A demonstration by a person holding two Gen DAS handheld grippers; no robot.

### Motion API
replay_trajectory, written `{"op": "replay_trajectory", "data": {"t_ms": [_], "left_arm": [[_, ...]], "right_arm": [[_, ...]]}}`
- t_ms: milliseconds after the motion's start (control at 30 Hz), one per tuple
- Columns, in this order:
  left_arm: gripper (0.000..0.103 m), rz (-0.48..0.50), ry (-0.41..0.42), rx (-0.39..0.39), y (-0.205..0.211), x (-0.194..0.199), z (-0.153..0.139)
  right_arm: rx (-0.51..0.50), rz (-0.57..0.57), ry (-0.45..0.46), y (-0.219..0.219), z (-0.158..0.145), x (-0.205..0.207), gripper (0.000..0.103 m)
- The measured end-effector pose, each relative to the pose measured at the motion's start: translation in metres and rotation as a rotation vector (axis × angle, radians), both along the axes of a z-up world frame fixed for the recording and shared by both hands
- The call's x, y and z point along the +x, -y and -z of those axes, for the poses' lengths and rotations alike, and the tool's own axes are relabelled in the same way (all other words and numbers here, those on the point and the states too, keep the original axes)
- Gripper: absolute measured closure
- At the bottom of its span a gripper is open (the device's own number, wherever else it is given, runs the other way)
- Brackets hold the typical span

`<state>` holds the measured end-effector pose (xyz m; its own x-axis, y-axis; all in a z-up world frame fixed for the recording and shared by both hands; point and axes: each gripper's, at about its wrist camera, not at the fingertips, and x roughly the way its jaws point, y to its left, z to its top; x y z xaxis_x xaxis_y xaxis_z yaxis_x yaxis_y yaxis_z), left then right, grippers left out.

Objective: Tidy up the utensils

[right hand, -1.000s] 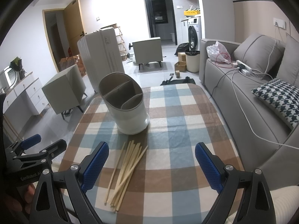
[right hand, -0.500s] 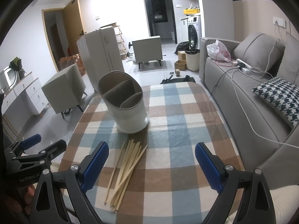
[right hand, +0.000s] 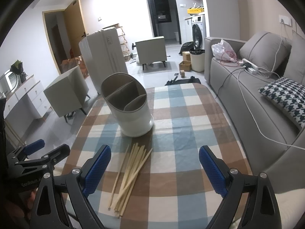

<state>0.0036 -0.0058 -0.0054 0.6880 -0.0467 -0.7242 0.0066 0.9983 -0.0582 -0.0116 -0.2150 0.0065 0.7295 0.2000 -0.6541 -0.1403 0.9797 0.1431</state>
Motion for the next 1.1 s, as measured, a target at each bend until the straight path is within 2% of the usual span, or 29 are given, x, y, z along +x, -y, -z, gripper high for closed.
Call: {"op": "replay_trajectory", "data": {"t_ms": [467,600,767,900,1100], "left_arm": [[0.001,0.003,-0.034,-0.021,-0.001,0.008,0.008],[0.001,0.022,-0.073,-0.032,0.000,0.014,0.015],[0.001,0.013,-0.170,-0.010,0.001,0.031,0.035],[0.001,0.037,-0.259,0.000,0.009,0.045,0.055],[0.001,0.089,-0.384,0.080,0.027,0.068,0.090]], "right_arm": [[0.002,-0.011,0.005,-0.005,0.002,0.006,0.009],[0.002,-0.017,0.001,-0.006,0.002,0.010,0.009],[0.051,0.019,-0.046,0.008,0.011,0.022,0.009],[0.044,0.047,-0.078,0.015,0.019,0.031,0.009],[0.046,0.076,-0.176,0.024,0.042,0.054,0.010]]}}
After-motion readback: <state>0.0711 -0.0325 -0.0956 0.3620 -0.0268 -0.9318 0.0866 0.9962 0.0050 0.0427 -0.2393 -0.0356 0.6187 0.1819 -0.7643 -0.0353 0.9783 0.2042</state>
